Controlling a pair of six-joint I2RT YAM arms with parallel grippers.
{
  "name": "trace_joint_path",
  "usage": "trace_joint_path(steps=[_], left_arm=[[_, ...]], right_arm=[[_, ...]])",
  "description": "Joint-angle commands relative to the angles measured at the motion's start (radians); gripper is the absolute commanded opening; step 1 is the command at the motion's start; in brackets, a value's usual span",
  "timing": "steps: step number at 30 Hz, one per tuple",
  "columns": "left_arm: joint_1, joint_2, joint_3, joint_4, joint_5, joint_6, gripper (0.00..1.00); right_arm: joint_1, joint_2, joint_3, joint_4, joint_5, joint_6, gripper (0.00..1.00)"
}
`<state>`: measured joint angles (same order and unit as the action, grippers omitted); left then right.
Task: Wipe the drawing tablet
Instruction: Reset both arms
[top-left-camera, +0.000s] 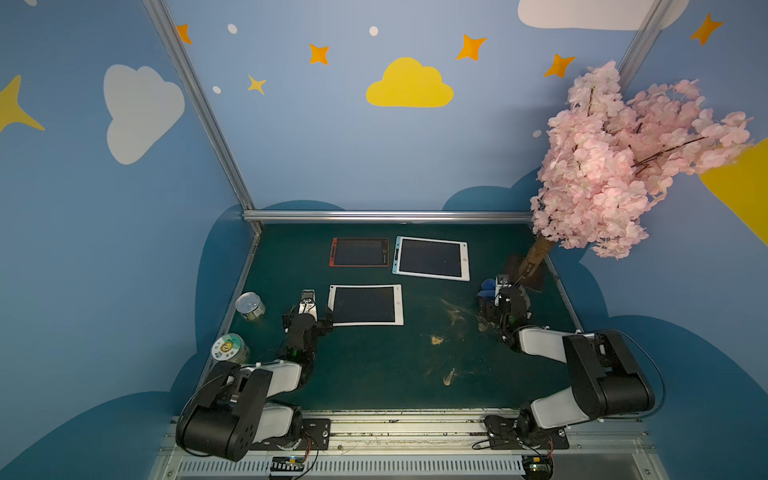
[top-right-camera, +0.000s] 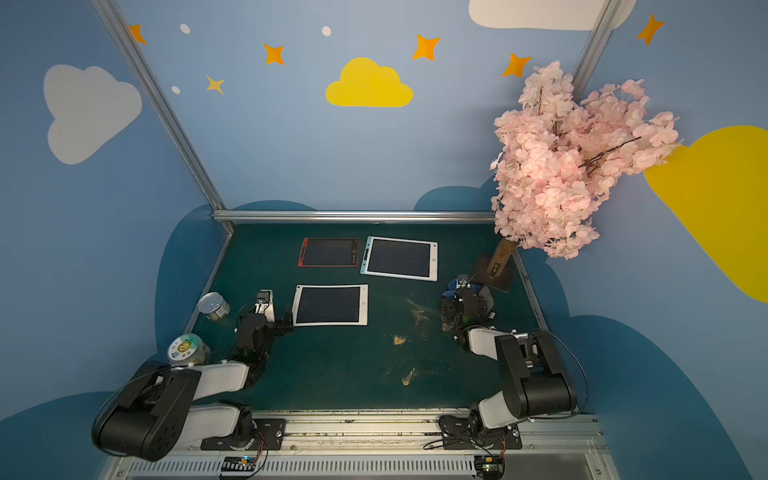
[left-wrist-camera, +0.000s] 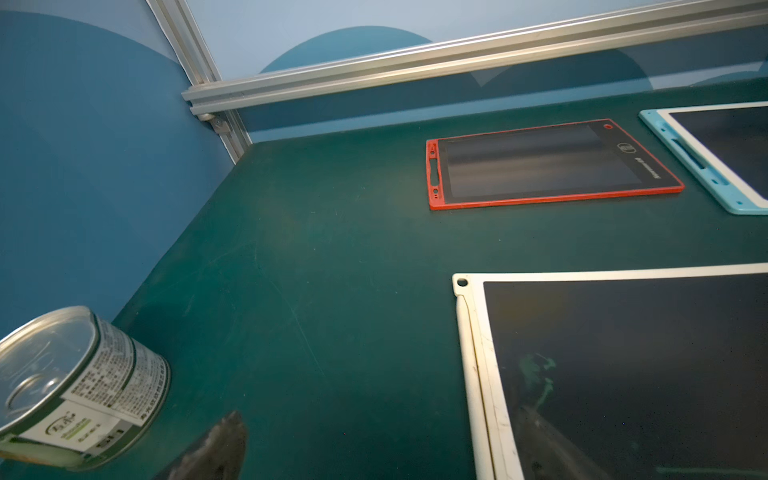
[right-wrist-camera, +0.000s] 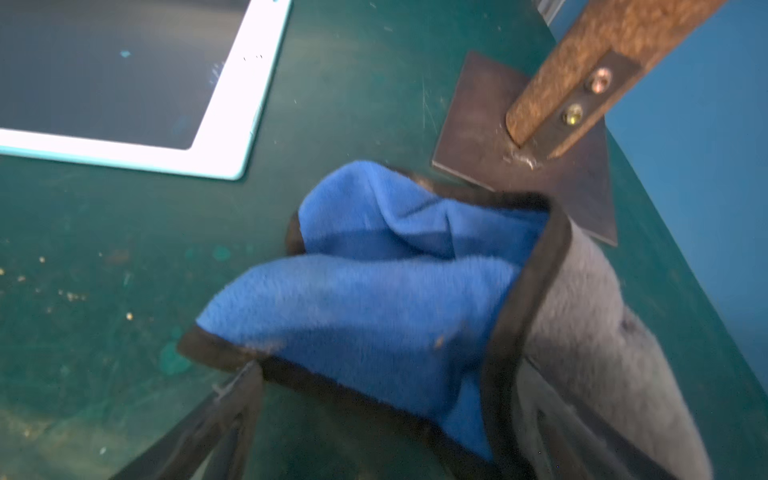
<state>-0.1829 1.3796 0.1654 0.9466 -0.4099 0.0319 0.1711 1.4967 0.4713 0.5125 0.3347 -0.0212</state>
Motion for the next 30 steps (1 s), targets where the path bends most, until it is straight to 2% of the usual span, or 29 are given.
trace_joint_path(steps=[1, 3, 4, 6, 7, 9, 13, 30], left_arm=[[0.051, 0.144, 0.051, 0.238, 0.040, 0.013, 1.00], [0.079, 0.265, 0.080, 0.347, 0.078, 0.022, 1.00], [0.077, 0.239, 0.101, 0.275, 0.072, 0.008, 1.00], [0.098, 0.161, 0.190, -0.034, 0.092, -0.033, 1.00], [0.129, 0.174, 0.206, -0.049, 0.140, -0.049, 1.00], [0.147, 0.206, 0.190, 0.038, 0.165, -0.050, 1.00], [0.148, 0.199, 0.190, 0.024, 0.169, -0.054, 1.00], [0.147, 0.199, 0.189, 0.024, 0.169, -0.055, 1.00]], right_arm=[[-0.057, -0.026, 0.015, 0.090, -0.109, 0.012, 0.95], [-0.099, -0.016, -0.019, 0.130, -0.157, 0.031, 0.95], [-0.103, -0.003, -0.049, 0.219, -0.152, 0.064, 0.95], [-0.099, 0.016, -0.068, 0.287, -0.143, 0.055, 0.95], [-0.098, 0.017, -0.071, 0.295, -0.141, 0.050, 0.95], [-0.098, 0.009, -0.063, 0.266, -0.140, 0.055, 0.95], [-0.097, -0.027, -0.014, 0.101, -0.157, 0.027, 0.95], [-0.091, -0.027, -0.013, 0.103, -0.154, 0.018, 0.95]])
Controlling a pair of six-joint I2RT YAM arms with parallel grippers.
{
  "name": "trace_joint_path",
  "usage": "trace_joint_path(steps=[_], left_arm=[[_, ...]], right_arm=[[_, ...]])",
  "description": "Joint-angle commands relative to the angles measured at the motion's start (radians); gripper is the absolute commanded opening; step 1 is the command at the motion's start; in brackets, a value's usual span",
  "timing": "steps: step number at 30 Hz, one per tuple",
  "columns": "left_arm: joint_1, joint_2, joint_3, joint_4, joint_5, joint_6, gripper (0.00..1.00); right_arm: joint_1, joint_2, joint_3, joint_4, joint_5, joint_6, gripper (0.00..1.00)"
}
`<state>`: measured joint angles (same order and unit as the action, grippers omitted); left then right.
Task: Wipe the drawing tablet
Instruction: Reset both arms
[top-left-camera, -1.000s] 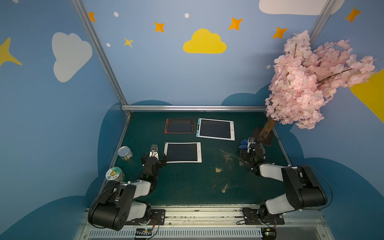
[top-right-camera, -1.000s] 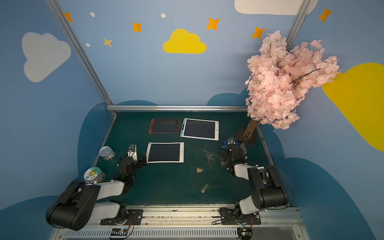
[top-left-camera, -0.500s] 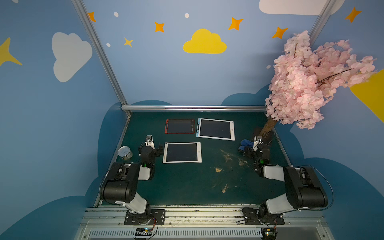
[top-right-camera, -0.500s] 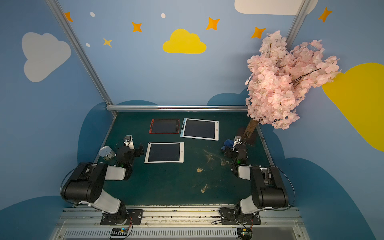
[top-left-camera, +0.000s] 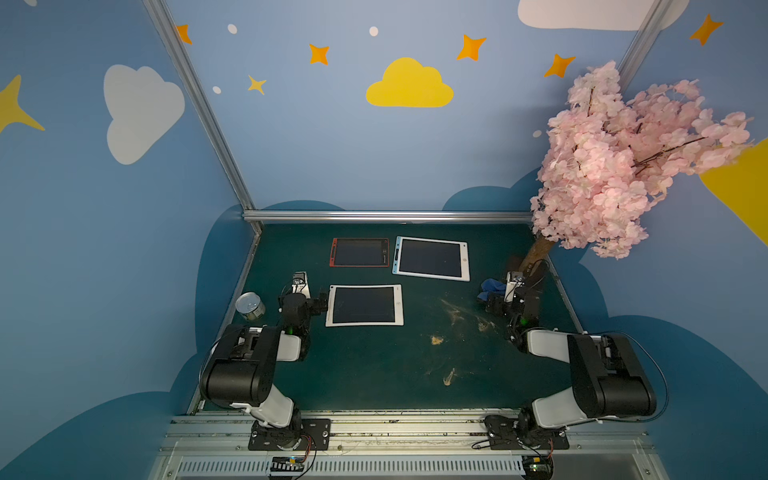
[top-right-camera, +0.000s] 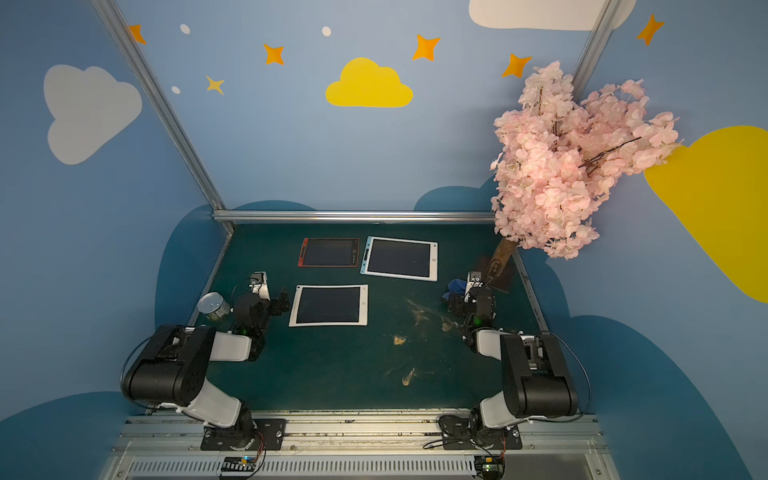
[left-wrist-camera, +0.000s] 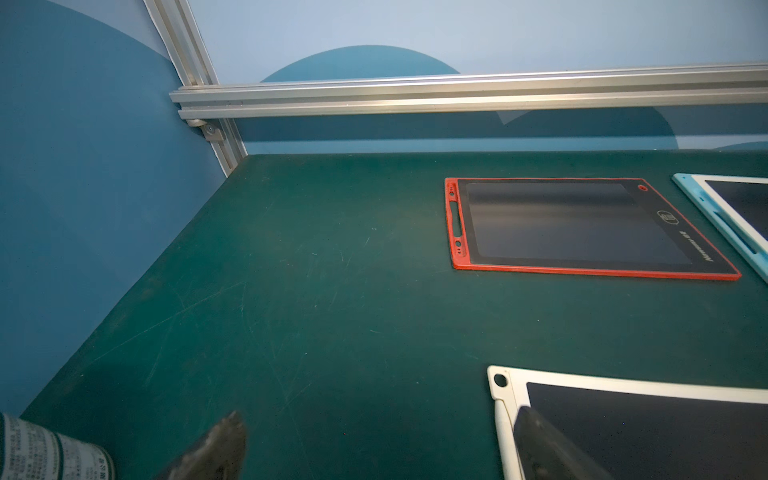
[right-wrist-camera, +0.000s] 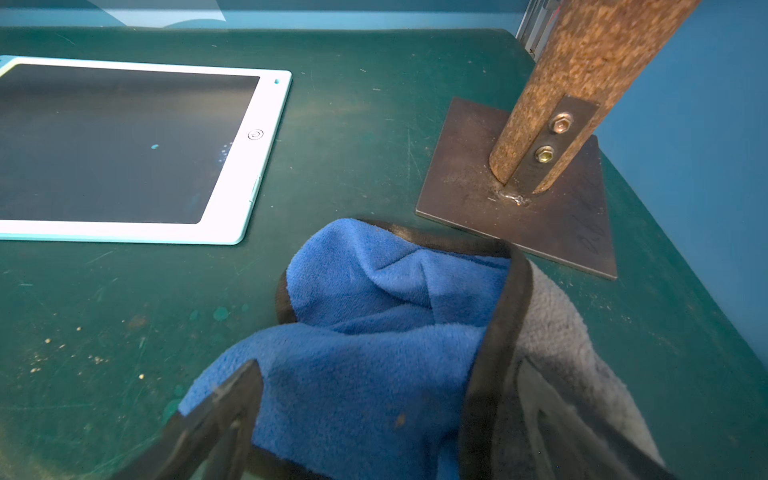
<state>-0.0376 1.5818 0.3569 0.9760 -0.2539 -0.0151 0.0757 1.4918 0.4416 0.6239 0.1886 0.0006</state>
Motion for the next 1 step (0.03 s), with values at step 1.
trace_joint_path(steps=[1], left_arm=[[0.002, -0.003, -0.002, -0.005, 0.013, -0.008, 1.00]], right_arm=[[0.005, -0.020, 0.017, -0.009, -0.007, -0.004, 0.95]])
